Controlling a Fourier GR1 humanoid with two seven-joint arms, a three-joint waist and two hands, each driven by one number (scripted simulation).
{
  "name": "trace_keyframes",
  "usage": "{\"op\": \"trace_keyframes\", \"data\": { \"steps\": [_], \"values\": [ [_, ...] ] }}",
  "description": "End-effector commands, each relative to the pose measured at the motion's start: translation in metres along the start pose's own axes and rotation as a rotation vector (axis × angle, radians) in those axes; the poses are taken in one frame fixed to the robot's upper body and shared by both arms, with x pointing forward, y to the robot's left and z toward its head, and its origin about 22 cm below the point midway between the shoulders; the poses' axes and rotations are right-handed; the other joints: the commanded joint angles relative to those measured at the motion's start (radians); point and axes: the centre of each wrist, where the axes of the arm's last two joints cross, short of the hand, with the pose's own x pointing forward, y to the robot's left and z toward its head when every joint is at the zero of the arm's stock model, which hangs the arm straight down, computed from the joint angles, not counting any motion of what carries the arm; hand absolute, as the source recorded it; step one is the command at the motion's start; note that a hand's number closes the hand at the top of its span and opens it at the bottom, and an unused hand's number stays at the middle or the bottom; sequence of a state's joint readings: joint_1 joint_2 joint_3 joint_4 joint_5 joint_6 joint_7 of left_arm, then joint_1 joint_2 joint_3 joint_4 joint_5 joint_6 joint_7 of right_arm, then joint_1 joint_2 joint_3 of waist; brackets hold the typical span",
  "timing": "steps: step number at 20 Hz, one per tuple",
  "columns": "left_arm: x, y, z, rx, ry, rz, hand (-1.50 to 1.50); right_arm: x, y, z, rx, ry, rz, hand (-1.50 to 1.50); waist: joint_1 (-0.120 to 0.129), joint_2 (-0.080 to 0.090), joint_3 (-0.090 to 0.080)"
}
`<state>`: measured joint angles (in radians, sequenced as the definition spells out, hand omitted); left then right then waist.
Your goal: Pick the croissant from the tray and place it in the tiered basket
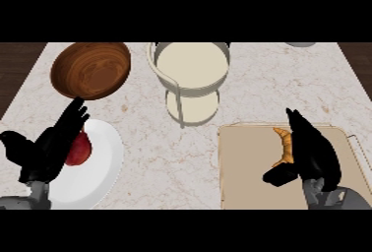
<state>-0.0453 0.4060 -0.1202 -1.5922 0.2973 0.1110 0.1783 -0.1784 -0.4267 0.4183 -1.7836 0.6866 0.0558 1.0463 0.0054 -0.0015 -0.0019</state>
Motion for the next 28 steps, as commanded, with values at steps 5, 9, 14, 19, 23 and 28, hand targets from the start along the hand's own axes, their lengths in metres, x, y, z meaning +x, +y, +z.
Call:
{"op": "trace_keyframes", "data": {
  "steps": [5,9,14,19,23,28],
  "values": [
    [0.002,-0.005,-0.007,0.001,-0.004,0.002,0.0,0.004,0.029,-0.023,0.027,0.18,0.049,-1.5,-0.002,0.002,0.002],
    [0.005,-0.013,-0.005,0.005,-0.002,0.018,0.0,0.002,0.05,-0.028,0.018,0.176,0.065,-1.5,-0.003,0.001,0.002],
    [0.011,-0.01,-0.005,0.006,-0.005,-0.003,0.0,-0.019,0.063,-0.052,-0.059,0.175,0.099,-1.5,-0.001,0.002,0.002],
    [-0.014,0.013,-0.009,0.008,-0.017,0.002,0.0,-0.029,0.064,-0.048,-0.088,0.177,0.12,-1.5,-0.005,0.001,0.002],
    [0.006,0.001,-0.023,-0.001,0.007,-0.005,0.0,-0.052,0.045,-0.052,-0.056,0.184,0.116,-1.5,-0.008,0.001,0.002],
    [-0.007,0.0,-0.004,0.016,0.01,0.016,0.0,-0.063,0.079,-0.042,0.133,0.192,0.117,1.5,-0.007,0.0,0.002]
  ]
}}
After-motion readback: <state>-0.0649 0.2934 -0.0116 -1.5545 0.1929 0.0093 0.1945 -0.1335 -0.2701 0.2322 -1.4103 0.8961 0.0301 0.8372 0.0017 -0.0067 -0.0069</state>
